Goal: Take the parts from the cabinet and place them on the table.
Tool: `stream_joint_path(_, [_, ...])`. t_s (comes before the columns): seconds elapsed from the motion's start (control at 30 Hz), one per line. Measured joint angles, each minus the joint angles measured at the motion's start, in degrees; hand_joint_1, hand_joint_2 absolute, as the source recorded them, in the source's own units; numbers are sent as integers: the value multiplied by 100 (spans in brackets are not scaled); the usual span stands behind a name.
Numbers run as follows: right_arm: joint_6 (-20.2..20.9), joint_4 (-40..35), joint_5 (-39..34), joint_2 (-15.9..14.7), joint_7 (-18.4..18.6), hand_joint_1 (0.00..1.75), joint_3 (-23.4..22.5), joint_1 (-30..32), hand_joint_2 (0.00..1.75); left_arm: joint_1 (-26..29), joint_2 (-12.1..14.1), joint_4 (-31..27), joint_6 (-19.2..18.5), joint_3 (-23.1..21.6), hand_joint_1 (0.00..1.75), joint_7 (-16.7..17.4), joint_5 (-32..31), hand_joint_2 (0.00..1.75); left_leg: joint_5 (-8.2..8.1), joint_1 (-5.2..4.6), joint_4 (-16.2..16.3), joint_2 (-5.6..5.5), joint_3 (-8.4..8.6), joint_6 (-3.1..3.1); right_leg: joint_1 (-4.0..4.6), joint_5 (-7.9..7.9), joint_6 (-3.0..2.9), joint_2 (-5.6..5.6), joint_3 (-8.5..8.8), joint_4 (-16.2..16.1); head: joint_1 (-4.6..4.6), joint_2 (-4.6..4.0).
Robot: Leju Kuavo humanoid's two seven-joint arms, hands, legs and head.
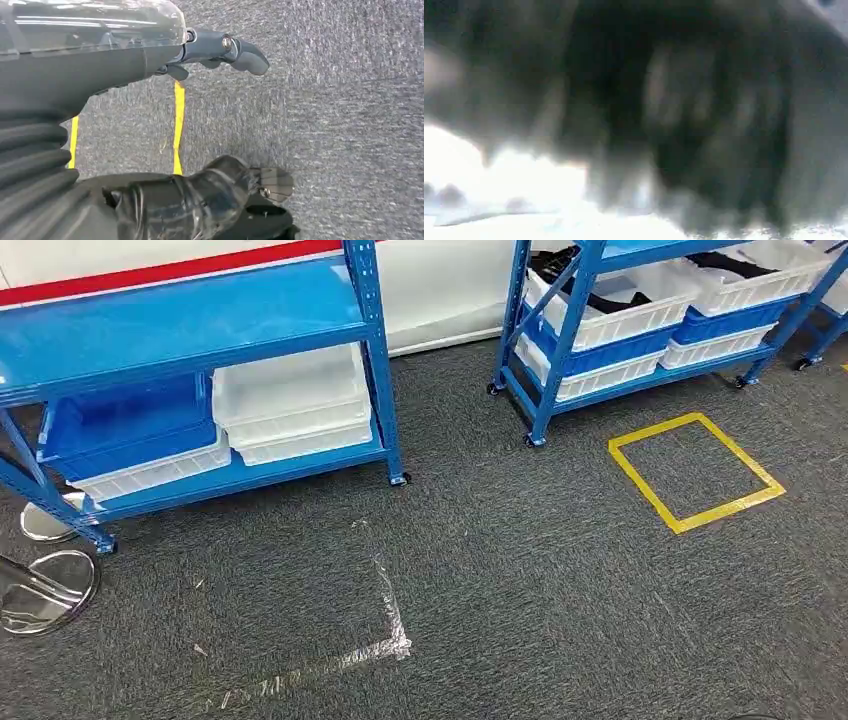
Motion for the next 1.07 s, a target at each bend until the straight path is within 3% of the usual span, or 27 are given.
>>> stream_joint_path(0.03, [-37, 0, -55, -2, 50, 0, -22, 1, 175, 0, 4, -2, -11, 0, 0, 0, 0, 0, -165, 2, 431, 9, -211, -6, 16, -6, -17, -24, 2, 1, 2, 0])
stream_joint_path(0.07, [-83, 0, -107, -4, 100, 0, -44, 2, 175, 7, 9, -2, -24, 0, 0, 0, 2, 0, -221, 10, 706, 12, -350, -32, 32, -13, -68, -52, 6, 2, 2, 0])
stream_joint_path(0.1, [-118, 0, -177, -7, 122, 0, -59, 2, 175, 16, 20, -2, -31, 0, 0, 0, 4, 0, -144, 21, 745, 13, -374, -48, 44, -20, -79, -62, 18, 2, 2, 0])
stream_joint_path(0.17, [-153, 0, -304, -11, 122, 0, -92, -3, 175, 18, 48, -2, -33, 0, 0, -4, 11, 0, 296, 35, 94, 22, -63, -58, 61, -32, -96, -65, 47, 2, 2, 0])
stream_joint_path(0.2, [-181, 0, -354, -11, 122, 0, -111, -10, 175, 13, 57, -2, -35, 0, 0, -11, 15, 0, 556, 39, -436, 39, 202, -53, 66, -42, -103, -65, 68, 2, 2, 0])
stream_joint_path(0.23, [-199, 0, -382, -13, 120, 0, -144, -10, 175, 8, 59, -2, -41, 0, 0, -15, 18, 0, 599, 41, -833, 65, 370, -52, 76, -52, -100, -66, 76, 1, 2, 0])
stream_joint_path(0.27, [-205, 0, -396, -15, 105, 0, -160, -18, 0, -3, 61, -2, -44, 0, 0, -20, 24, 0, 507, 18, -994, 62, 483, -83, 131, -73, -70, -63, 58, 31, 0, 0])
stream_joint_path(0.87, [-216, 0, -468, -20, -77, 0, -218, -8, 0, 7, 116, -2, -46, 0, 0, -44, 35, 0, 529, 17, -967, 45, 480, -28, 131, -38, -35, -64, 96, -63, 9, 0])
stream_joint_path(0.9, [-218, 0, -468, -20, -75, 0, -218, -8, 175, 7, 116, -2, -46, 0, 0, -44, 37, 175, 529, 17, -968, 45, 481, -27, 131, -38, -35, -64, 96, -63, 9, 0])
stream_joint_path(1.07, [-229, 0, -494, -20, -31, 0, -218, -8, 175, 8, 118, -2, -63, 0, 0, -52, 48, 175, 529, 17, -971, 45, 486, -27, 133, -38, -35, -64, 98, -63, 9, 0])
